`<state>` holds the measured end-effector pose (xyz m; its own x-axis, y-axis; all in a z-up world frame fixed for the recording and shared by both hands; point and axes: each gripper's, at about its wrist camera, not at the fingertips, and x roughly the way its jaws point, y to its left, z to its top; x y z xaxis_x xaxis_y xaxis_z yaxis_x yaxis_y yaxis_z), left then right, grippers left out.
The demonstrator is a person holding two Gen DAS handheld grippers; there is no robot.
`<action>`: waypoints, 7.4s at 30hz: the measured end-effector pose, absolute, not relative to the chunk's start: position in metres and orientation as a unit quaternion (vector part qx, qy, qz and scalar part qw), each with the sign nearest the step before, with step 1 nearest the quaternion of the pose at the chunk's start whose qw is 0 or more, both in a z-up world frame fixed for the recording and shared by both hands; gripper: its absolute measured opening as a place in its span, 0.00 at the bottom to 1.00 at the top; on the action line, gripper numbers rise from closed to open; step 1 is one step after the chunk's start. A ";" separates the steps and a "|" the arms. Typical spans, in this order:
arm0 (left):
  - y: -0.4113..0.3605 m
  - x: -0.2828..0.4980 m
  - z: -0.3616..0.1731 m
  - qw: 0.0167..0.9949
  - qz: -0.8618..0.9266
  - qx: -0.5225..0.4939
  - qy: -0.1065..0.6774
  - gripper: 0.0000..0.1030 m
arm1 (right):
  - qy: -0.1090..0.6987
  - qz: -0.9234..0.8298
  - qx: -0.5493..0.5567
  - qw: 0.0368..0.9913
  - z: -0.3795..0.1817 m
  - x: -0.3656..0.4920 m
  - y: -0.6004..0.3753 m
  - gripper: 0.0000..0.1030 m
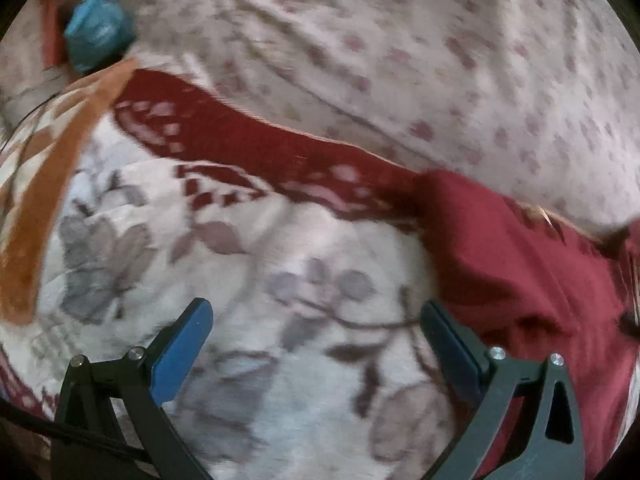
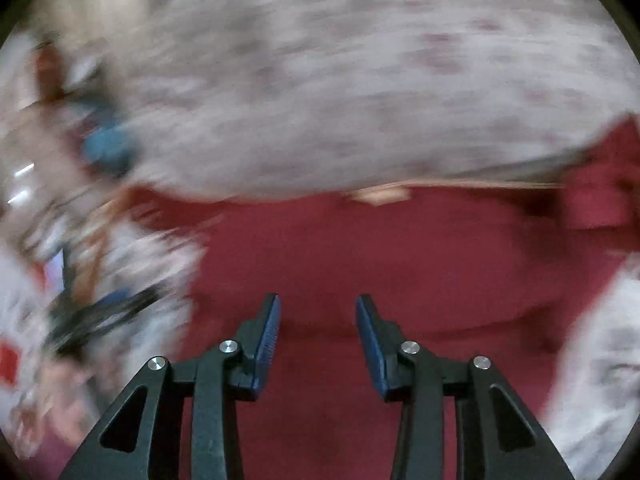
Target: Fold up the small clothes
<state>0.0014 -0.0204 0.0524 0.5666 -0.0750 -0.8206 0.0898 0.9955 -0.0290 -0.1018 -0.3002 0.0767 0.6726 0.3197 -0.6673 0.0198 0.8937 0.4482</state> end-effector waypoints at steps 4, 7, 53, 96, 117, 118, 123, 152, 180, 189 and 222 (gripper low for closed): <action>0.016 0.008 0.054 0.881 -0.013 -0.061 0.469 1.00 | 0.424 0.176 0.157 0.874 0.056 -0.067 -0.209 0.43; 0.041 0.010 0.055 0.877 0.014 -0.100 0.469 1.00 | 0.435 0.143 0.116 0.882 0.040 -0.033 -0.171 0.43; -0.076 0.003 0.027 0.886 -0.048 0.090 0.453 1.00 | 0.465 -0.120 0.120 0.869 0.024 -0.084 -0.352 0.60; -0.105 -0.008 0.035 0.882 -0.132 0.066 0.447 1.00 | 0.394 -0.294 0.280 0.825 0.022 -0.053 -0.607 0.27; -0.054 0.001 0.064 0.901 -0.088 -0.041 0.422 1.00 | 0.320 0.061 0.168 0.930 0.181 -0.080 -0.385 0.07; -0.052 0.002 0.064 0.901 -0.086 -0.045 0.422 1.00 | 0.328 0.083 0.162 0.927 0.176 -0.078 -0.366 0.07; -0.049 0.005 0.064 0.900 -0.086 -0.050 0.425 1.00 | 0.422 0.148 0.133 0.884 0.098 -0.048 -0.292 0.09; -0.049 0.009 0.058 0.887 -0.099 -0.051 0.447 1.00 | 0.451 0.096 0.306 0.833 0.031 0.014 -0.309 0.62; -0.090 -0.005 0.050 0.861 -0.183 0.005 0.475 0.63 | 0.411 0.082 0.232 0.878 0.053 -0.158 -0.335 0.74; -0.085 -0.007 0.081 0.885 -0.189 -0.024 0.424 0.08 | 0.377 -0.023 0.235 0.896 0.072 -0.189 -0.392 0.74; -0.113 0.022 0.055 0.870 -0.173 0.066 0.458 0.12 | 0.435 -0.084 0.308 0.842 0.013 -0.087 -0.465 0.69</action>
